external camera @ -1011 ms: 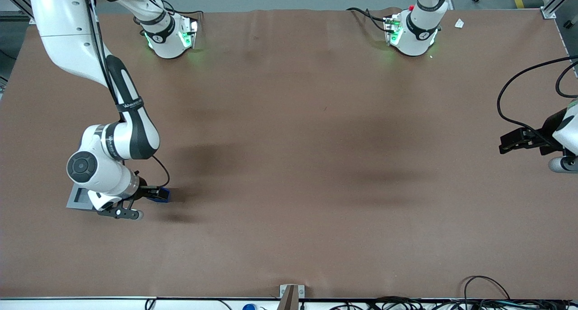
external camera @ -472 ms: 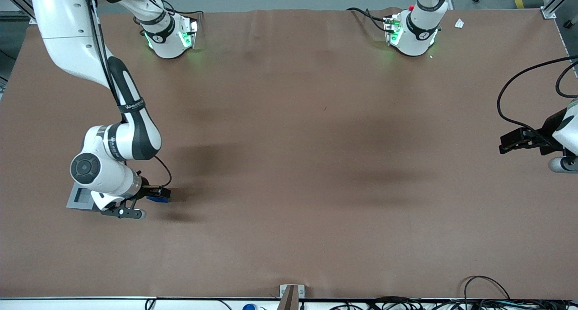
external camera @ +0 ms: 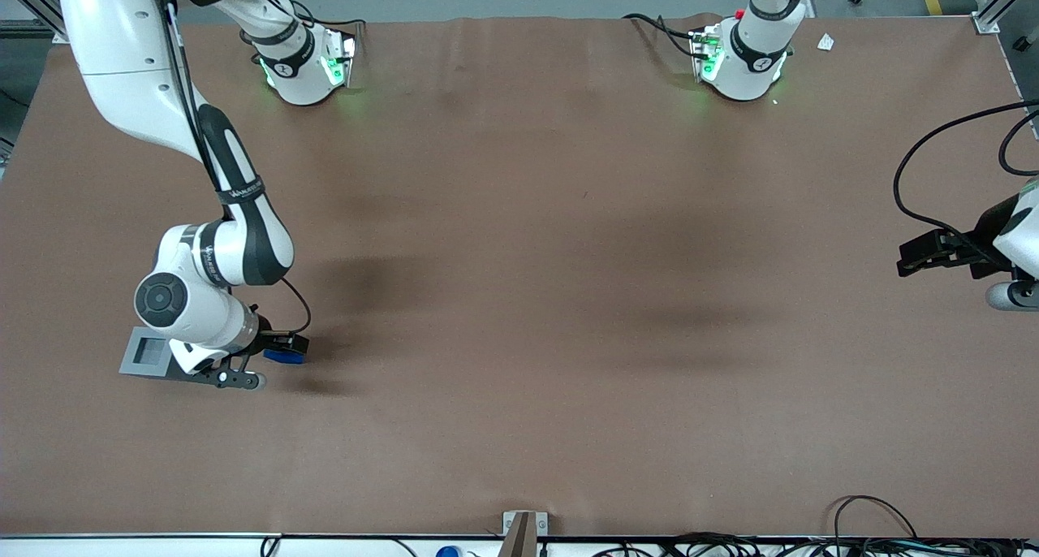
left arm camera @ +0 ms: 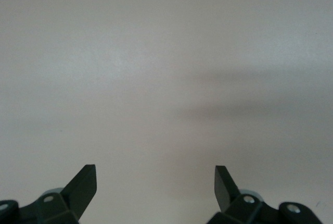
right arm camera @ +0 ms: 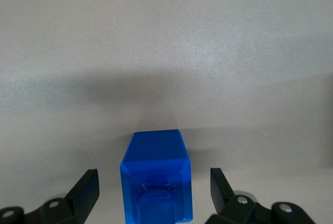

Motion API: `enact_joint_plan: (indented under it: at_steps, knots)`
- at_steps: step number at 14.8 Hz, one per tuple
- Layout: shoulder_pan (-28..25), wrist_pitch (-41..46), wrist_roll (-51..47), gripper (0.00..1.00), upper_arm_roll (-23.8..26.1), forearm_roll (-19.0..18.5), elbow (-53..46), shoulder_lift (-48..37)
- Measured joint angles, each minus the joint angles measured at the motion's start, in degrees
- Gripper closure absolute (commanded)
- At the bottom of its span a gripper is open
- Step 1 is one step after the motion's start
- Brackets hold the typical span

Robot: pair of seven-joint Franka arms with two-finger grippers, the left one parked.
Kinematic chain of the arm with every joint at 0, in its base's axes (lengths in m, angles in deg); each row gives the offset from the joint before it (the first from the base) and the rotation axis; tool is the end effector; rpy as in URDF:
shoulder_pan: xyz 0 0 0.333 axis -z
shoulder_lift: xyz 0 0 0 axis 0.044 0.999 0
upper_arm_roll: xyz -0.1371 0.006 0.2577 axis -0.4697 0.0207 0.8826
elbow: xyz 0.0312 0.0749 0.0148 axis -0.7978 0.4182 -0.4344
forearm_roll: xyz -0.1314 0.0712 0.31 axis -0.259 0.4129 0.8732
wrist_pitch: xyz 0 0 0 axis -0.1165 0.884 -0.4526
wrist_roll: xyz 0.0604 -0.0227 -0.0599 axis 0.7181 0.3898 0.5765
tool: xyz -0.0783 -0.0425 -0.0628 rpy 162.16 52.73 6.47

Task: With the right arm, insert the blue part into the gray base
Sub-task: 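Lift the blue block with the right gripper, then carry the blue block over the gray base's opening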

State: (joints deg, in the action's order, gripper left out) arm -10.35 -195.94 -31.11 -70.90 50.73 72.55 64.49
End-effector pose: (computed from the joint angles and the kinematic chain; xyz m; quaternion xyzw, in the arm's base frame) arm 0.6207 0.0523 0.2335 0.9982 -0.0601 -0.0005 0.0054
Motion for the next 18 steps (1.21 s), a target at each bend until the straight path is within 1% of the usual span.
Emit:
enact_joint_plan:
  at_steps: [1, 4, 6, 8, 11, 12, 13, 15, 18]
  knots:
    - [0.0, 0.0, 0.0, 0.13, 0.0, 0.0, 0.0, 0.0]
    - [0.0, 0.0, 0.0, 0.26, -0.01, 0.0, 0.0, 0.0]
    - [0.0, 0.0, 0.01, 0.37, -0.01, 0.0, 0.0, 0.0]
    - [0.01, 0.0, 0.01, 0.51, -0.04, 0.0, -0.01, 0.0]
    - [0.07, 0.0, 0.02, 0.8, -0.08, -0.01, -0.09, 0.0]
    - [0.08, 0.0, 0.02, 0.87, -0.08, -0.01, -0.14, 0.0]
    - [0.08, 0.0, 0.02, 0.92, -0.08, -0.01, -0.17, 0.0]
    - [0.07, -0.02, 0.01, 0.97, -0.07, -0.01, -0.28, 0.0]
    - [0.07, -0.01, 0.02, 0.99, -0.05, -0.02, -0.75, 0.0]
